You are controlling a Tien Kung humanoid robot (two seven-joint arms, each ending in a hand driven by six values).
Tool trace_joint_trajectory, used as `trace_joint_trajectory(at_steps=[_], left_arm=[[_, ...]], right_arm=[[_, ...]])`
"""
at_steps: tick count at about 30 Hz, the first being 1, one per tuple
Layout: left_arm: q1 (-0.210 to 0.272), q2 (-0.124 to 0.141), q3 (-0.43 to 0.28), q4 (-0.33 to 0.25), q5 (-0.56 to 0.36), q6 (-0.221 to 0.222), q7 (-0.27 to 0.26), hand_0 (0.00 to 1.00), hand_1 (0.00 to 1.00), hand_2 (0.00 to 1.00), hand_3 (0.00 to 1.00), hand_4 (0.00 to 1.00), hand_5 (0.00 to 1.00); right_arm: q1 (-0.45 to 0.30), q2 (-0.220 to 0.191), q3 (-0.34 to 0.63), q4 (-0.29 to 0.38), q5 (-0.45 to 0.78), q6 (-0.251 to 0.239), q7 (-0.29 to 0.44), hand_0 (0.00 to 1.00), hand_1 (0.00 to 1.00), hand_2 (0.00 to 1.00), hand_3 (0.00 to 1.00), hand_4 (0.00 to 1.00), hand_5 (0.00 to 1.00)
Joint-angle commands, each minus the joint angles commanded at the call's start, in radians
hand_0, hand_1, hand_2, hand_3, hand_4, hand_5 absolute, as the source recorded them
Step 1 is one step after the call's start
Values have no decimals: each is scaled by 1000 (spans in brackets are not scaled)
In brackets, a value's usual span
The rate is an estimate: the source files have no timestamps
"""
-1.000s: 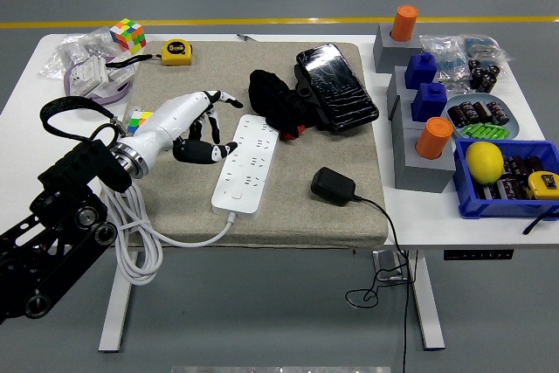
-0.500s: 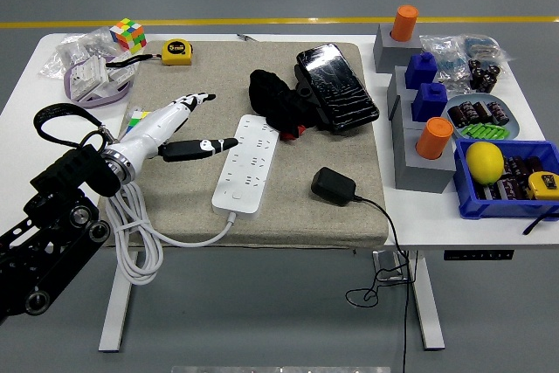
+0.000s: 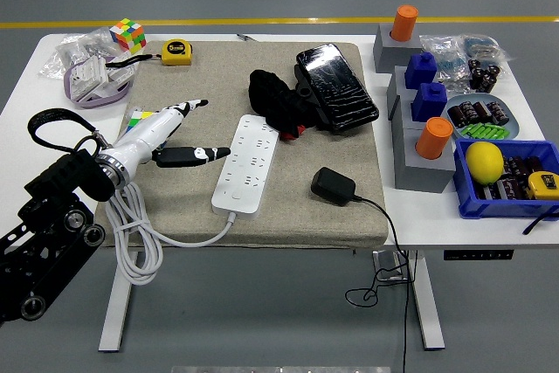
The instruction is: Pull the plug out and thorw away
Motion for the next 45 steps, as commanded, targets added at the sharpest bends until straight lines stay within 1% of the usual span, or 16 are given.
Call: trace_joint_trajectory(at_steps=[2, 3, 8, 9, 12, 16, 25, 32, 33, 40, 45], left_arm=[[0, 0, -1, -1, 0, 0, 0, 983, 998, 998, 998, 998, 694], [-1, 1, 0, -1, 1, -1, 1, 982, 998, 998, 998, 998, 677], [0, 1, -2, -2, 2, -2, 2, 982, 998, 998, 998, 998, 677], [1, 1, -3, -2, 2, -2, 2, 976, 998, 998, 998, 998, 657], [3, 0, -3, -1, 2, -1, 1, 976, 998, 998, 998, 998, 657], [5, -1, -3, -3, -1, 9, -13, 973, 998, 998, 998, 998, 654], [9, -1, -5, -2, 2, 4, -8, 967, 998, 998, 998, 998, 650], [18, -6, -11, -1, 1, 11, -20, 962, 996, 998, 998, 998, 645], [20, -6, -12, -2, 1, 11, -19, 958, 982, 968, 998, 998, 644], [27, -9, -16, -2, 2, 9, -18, 954, 978, 961, 998, 998, 638], [21, -10, -14, -3, 0, 9, -19, 953, 977, 959, 998, 998, 639]], right_arm=[[1, 0, 1, 0, 0, 0, -1, 566, 650, 671, 570, 971, 496], [0, 0, 1, 0, 1, 0, -1, 566, 650, 670, 570, 971, 497], [0, -1, 0, 0, 1, 0, -1, 566, 650, 670, 570, 971, 497], [0, -2, -1, 0, 1, 1, -2, 566, 650, 671, 570, 972, 497], [-1, -3, -2, 0, 2, 1, -2, 566, 650, 671, 570, 972, 497], [-3, -3, -5, 0, 4, 1, -2, 568, 650, 670, 571, 971, 501], [-7, -2, -3, 0, 3, 0, -3, 568, 650, 671, 571, 970, 505], [-12, 2, 4, 0, 2, -1, -2, 568, 650, 670, 571, 970, 507], [-12, 3, 5, 0, 2, 0, -2, 568, 650, 671, 572, 970, 508], [-11, 1, 7, 2, 2, -2, -2, 568, 650, 671, 572, 969, 509], [-11, -1, 13, 1, -1, -2, -3, 568, 650, 671, 572, 970, 511]])
